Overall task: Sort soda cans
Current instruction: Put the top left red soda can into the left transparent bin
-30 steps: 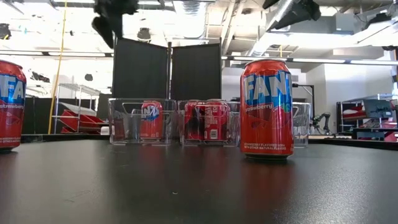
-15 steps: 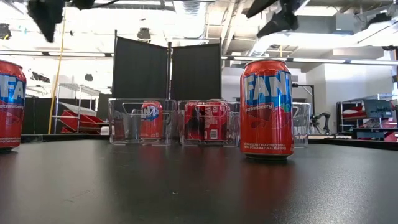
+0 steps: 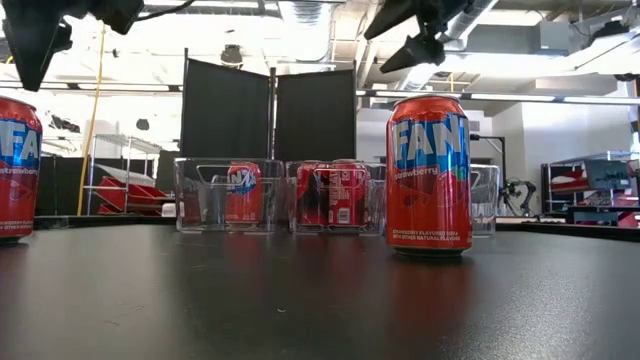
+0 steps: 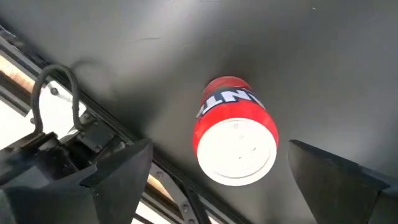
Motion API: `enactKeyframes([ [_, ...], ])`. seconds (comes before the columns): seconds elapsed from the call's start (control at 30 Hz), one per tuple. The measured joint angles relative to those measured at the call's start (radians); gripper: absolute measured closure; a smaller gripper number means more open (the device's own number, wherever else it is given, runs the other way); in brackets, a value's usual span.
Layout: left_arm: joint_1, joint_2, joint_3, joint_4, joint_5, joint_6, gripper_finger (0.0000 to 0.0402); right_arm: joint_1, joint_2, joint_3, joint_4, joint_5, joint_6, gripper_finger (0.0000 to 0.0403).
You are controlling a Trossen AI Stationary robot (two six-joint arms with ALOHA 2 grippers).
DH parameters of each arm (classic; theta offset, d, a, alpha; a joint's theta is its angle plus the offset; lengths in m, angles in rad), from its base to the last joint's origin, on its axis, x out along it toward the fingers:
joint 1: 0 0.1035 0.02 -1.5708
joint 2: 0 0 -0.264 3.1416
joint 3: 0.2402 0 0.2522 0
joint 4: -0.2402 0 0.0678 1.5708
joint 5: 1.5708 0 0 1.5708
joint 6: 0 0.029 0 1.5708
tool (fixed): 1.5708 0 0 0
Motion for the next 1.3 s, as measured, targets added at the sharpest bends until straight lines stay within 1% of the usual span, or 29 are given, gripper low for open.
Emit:
enactKeyframes([
  [0.2,-0.028,0.050,0.000,0.054,0.000,-0.003,0.0034,0.000,-0.005,0.000,0.002,-0.007,0.000,0.0020],
  [0.33,-0.054,0.065,-0.004,0.054,0.001,0.012,0.0030,0.000,-0.005,0.000,0.003,-0.007,0.000,0.0020],
  [0.53,-0.101,0.054,-0.078,0.067,0.031,-0.033,0.0028,0.002,-0.004,0.000,0.001,-0.007,0.001,0.0020],
  [0.67,-0.130,0.055,-0.138,0.148,0.041,-0.032,0.0028,0.002,-0.004,0.000,0.000,-0.008,0.002,0.0020],
  [0.8,-0.140,0.054,-0.191,0.217,0.029,-0.039,0.0028,0.002,-0.004,0.000,0.001,-0.008,0.009,0.0020],
  [0.9,-0.140,0.055,-0.210,0.228,0.028,-0.047,0.0030,0.002,-0.004,0.000,0.001,-0.009,0.012,0.0020],
  [1.0,-0.137,0.054,-0.210,0.226,0.020,-0.050,0.0050,0.003,-0.004,0.000,0.000,-0.011,0.019,0.0020],
  [1.13,-0.121,0.054,-0.208,0.223,0.019,-0.025,0.0106,0.003,-0.004,0.000,0.001,-0.011,0.019,0.0020],
  [1.3,-0.083,0.054,-0.202,0.219,0.027,0.012,0.0110,0.003,-0.004,0.000,0.001,-0.011,0.020,0.0020],
])
